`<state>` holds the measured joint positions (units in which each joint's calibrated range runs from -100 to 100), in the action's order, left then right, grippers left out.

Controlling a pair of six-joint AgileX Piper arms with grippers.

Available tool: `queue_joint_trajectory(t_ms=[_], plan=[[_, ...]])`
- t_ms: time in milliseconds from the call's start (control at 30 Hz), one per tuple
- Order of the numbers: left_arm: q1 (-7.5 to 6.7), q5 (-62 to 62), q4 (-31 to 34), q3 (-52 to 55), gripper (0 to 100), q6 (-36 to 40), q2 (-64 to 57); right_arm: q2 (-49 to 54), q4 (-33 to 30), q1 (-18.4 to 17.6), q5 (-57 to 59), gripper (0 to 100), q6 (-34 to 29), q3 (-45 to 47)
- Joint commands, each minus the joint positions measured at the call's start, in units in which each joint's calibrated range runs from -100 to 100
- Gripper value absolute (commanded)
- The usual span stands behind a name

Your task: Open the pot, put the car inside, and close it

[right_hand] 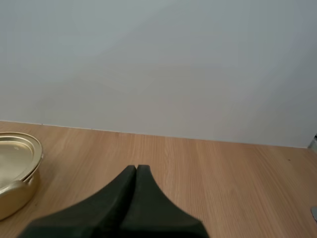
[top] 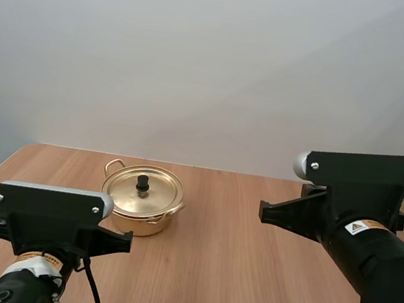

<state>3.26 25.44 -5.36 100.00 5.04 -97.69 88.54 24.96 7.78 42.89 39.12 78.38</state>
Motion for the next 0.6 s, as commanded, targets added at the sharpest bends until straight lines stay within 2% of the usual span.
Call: queue_joint_trajectory(t_ms=[0,100,167,267,333,400,567], plan=[[-0.01,1.41,-0.02,0.0,0,-0.11,0.0,3.41,-0.83,-0.02,-2.53,0,0.04,3.01],[-0.01,1.08,-0.02,0.0,0,-0.11,0.0,6.35,-2.82,-0.27,-7.07,0,-2.0,7.01],[-0.01,1.08,-0.02,0.0,0,-0.11,0.0,7.91,-6.25,-1.05,-9.85,0,-6.97,9.73],[-0.01,1.08,-0.02,0.0,0,-0.11,0.0,9.39,-15.82,-2.74,-14.29,0,-17.2,13.09],[-0.01,1.08,-0.02,0.0,0,-0.11,0.0,10.43,-21.02,-3.98,-15.38,0,-21.8,14.32],[-0.01,1.08,-0.02,0.0,0,-0.11,0.0,11.46,-24.4,-5.42,-15.79,0,-24.16,15.42],[-0.01,1.08,-0.02,0.0,0,-0.11,0.0,11.46,-25.73,-7.76,-15.05,0,-24.92,18.19]])
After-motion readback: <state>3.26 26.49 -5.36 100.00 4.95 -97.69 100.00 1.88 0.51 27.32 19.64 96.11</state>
